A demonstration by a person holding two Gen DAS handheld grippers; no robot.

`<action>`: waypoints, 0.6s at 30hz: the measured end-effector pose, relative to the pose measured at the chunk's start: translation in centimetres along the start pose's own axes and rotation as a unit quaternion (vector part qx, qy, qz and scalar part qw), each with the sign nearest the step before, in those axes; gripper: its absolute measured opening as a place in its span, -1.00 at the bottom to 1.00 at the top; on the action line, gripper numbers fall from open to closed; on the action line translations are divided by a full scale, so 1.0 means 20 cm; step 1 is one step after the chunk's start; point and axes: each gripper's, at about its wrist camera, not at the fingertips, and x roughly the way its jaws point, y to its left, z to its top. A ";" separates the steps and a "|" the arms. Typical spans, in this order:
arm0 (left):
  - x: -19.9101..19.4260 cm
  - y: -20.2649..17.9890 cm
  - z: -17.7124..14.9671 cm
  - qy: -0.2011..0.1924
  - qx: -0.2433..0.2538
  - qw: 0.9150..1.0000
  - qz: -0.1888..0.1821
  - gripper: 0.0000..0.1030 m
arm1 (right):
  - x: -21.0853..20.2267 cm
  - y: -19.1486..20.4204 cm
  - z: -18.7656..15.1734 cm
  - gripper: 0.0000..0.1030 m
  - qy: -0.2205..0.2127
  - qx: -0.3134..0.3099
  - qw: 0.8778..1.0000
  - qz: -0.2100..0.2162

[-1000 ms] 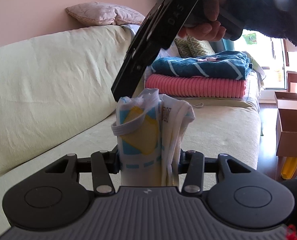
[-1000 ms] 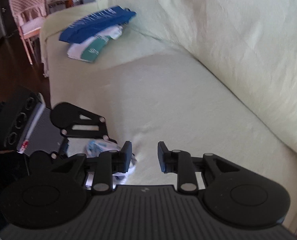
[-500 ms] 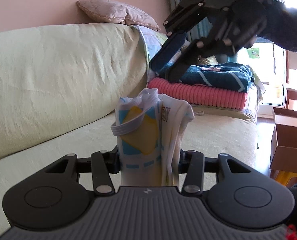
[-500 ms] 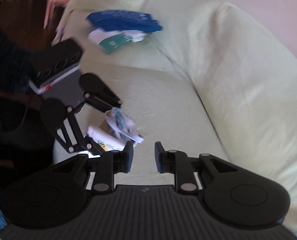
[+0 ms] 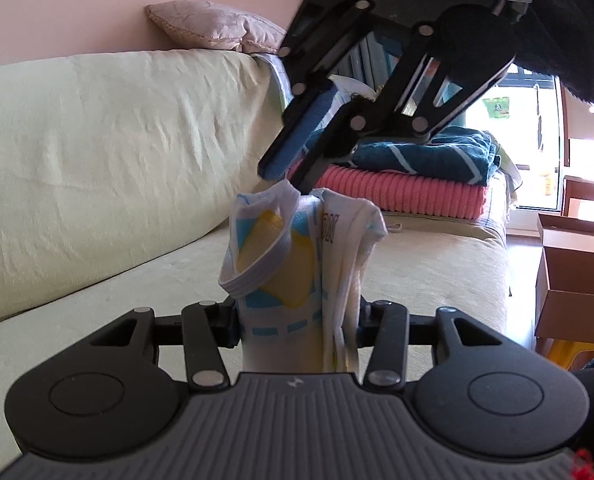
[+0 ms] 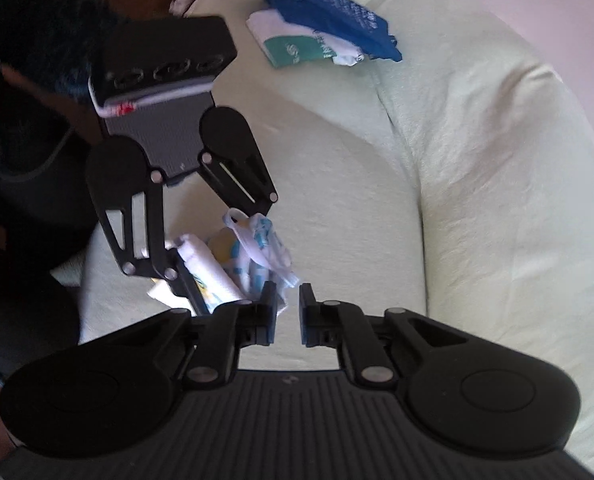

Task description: Fold shopping bag

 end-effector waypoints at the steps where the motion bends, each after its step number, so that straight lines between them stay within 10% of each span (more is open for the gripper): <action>1: 0.00 0.00 0.00 0.000 0.002 1.000 0.000 0.01 | 0.01 0.02 0.01 -0.85 0.002 -0.021 1.000 -0.002; 10: 0.00 -0.01 -0.01 -0.001 0.004 1.000 0.001 0.01 | 0.01 0.15 0.00 -0.97 0.000 -0.171 0.985 -0.023; 18: 0.01 -0.01 -0.01 -0.004 0.006 1.000 -0.001 0.01 | -0.05 0.09 0.03 -1.00 0.015 -0.155 0.988 0.016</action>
